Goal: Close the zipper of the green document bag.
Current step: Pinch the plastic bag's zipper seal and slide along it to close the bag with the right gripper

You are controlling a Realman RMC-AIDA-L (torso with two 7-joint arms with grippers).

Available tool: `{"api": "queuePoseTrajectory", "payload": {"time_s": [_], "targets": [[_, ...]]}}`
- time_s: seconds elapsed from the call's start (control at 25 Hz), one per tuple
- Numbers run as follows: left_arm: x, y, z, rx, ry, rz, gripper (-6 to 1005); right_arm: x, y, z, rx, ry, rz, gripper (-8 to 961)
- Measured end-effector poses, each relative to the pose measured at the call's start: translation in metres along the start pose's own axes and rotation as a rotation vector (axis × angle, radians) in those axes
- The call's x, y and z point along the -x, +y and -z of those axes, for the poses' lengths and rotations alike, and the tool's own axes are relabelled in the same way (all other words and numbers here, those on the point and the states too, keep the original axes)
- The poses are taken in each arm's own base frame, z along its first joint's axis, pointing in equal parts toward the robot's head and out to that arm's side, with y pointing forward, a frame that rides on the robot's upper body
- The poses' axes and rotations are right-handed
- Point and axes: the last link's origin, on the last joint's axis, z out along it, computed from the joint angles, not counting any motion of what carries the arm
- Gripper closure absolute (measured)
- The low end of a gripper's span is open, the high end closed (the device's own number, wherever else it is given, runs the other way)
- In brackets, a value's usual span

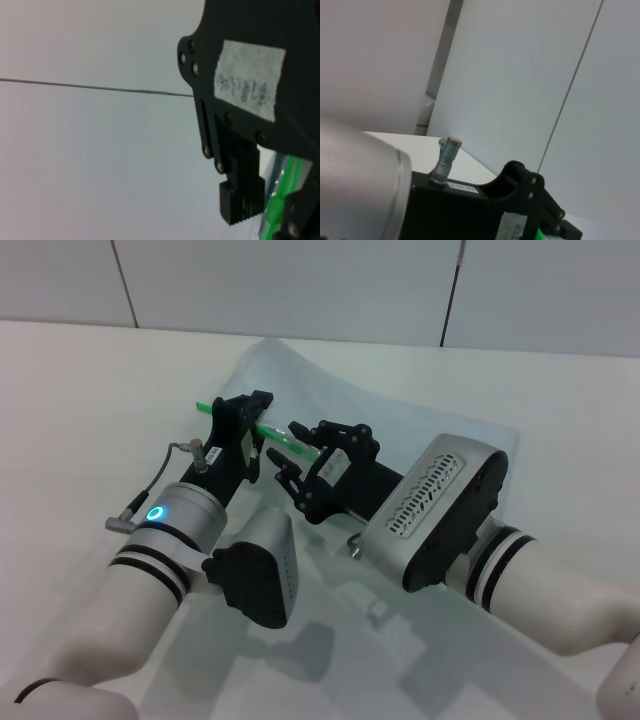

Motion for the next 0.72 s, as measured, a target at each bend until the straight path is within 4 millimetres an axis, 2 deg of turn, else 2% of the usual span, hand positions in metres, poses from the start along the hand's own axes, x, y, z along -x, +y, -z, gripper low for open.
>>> {"api": "queuePoseTrajectory", "payload": {"time_s": [0.28,0.48,0.72], "targets": [[-0.0001,0.0001,0.0002,0.000,0.001,-0.001,944,-0.0014,0.0002,-0.0002,-0.007,-0.001,0.002,616],[-0.0015,-0.0002,0.0002,-0.002,0.011,-0.008,943,-0.0022,-0.0002,-0.0001,-0.009,0.001,0.004,716],[-0.0020,-0.0004,0.0002,-0.003,0.014,-0.011,941,-0.0037,-0.0011,0.0005,-0.012,0.005,0.004,768]]}}
